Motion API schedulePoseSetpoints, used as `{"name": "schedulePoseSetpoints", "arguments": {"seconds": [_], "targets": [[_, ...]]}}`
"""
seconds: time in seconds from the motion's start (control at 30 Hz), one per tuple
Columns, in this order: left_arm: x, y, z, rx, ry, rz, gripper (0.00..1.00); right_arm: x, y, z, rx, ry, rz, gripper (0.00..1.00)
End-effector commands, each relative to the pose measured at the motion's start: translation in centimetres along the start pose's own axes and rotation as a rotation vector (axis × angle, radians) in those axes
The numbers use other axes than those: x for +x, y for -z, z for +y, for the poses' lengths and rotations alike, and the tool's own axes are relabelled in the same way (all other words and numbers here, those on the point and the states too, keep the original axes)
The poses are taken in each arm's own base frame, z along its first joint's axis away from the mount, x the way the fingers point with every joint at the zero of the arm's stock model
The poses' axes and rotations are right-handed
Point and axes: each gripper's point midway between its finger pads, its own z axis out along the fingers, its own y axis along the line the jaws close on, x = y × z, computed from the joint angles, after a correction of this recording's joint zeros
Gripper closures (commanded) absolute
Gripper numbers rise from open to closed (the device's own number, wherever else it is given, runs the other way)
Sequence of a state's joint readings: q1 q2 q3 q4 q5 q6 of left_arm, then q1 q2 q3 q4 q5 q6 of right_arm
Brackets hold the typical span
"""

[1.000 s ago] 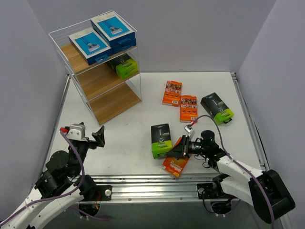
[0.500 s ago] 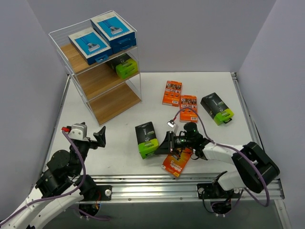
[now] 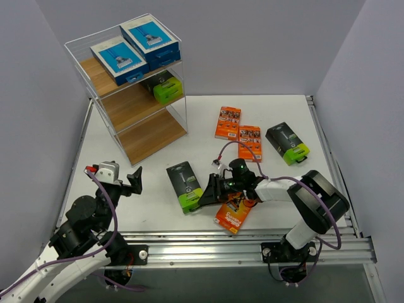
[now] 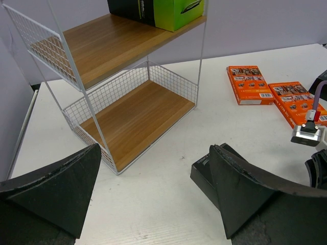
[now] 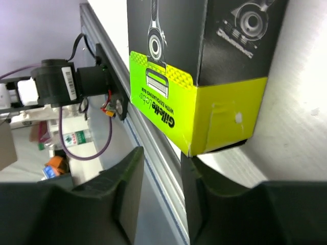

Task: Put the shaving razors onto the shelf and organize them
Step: Grab a shaving razor with the right arm

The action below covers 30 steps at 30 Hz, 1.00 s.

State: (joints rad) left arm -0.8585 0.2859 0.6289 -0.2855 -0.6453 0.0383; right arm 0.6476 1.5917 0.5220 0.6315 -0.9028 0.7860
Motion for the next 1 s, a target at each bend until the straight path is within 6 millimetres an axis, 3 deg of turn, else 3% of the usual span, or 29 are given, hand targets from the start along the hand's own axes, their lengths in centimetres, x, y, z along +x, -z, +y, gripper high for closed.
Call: {"name": "schedulePoseSetpoints", "arguments": {"seconds": [0.0,0.07,0.13,0.17,0.27,0.3,0.33,0.37,0.4,0.43,0.67,0.73,0.77,0.83,0.87,0.93,0.97], "targets": [[-0.6,-0.3,-0.3,0.007,0.009,-0.026,0.04,-4.2,0.9,2.7,-0.020,0.051,-0.190,0.66],[-0.6,-0.3,-0.3,0.010,0.013,-0.028,0.04,-5.9,1.8,4.1,-0.013,0.037,-0.316,0.57],[-0.5,-0.4,-0.4,0.011,0.009,-0.025,0.04,-6.5,2.9,5.5,-0.024,0.000,-0.394,0.57],[-0.5,-0.4,-0.4,0.013,0.010,-0.025,0.04,-7.4,3.4,5.2,0.012,-0.023,-0.472,0.53],[-0.6,-0.3,-0.5,0.017,0.012,-0.026,0.04,-6.2,4.1,5.3,0.034,-0.086,-0.537,0.50],[-0.6,-0.3,-0.5,0.020,0.012,-0.028,0.04,-6.1,4.2,5.3,0.038,-0.128,-0.575,0.53],[-0.6,-0.3,-0.6,0.022,0.014,-0.029,0.04,-5.1,4.2,4.0,0.060,-0.169,-0.582,0.58],[-0.6,-0.3,-0.6,0.023,0.015,-0.028,0.04,-4.8,4.5,4.4,0.041,-0.181,-0.609,0.67],[-0.6,-0.2,-0.6,0.023,0.018,-0.031,0.04,-4.9,4.8,3.9,0.057,-0.200,-0.664,0.69],[-0.6,-0.2,-0.6,0.023,0.018,-0.031,0.04,-3.6,4.4,4.2,0.047,-0.216,-0.655,0.72],[-0.6,-0.3,-0.5,0.020,0.023,-0.034,0.03,-0.7,2.7,4.5,0.081,-0.277,-0.731,0.74],[-0.6,-0.3,-0.5,0.020,0.023,-0.035,0.03,-0.3,2.1,3.7,0.105,-0.290,-0.756,0.75],[-0.6,-0.3,-0.5,0.019,0.023,-0.035,0.03,0.3,1.5,4.4,0.074,-0.311,-0.746,0.74],[-0.6,-0.3,-0.5,0.019,0.023,-0.035,0.03,1.1,0.8,3.2,0.087,-0.331,-0.747,0.74],[-0.7,-0.2,-0.5,0.022,0.026,-0.036,0.03,1.0,0.7,4.1,0.024,-0.366,-0.761,0.75],[-0.7,-0.2,-0.4,0.014,0.025,-0.037,0.03,1.5,0.4,2.6,0.030,-0.396,-0.766,0.75],[-0.8,-0.1,-0.3,0.014,0.028,-0.041,0.03,1.3,0.3,3.1,-0.004,-0.409,-0.777,0.74]]}}
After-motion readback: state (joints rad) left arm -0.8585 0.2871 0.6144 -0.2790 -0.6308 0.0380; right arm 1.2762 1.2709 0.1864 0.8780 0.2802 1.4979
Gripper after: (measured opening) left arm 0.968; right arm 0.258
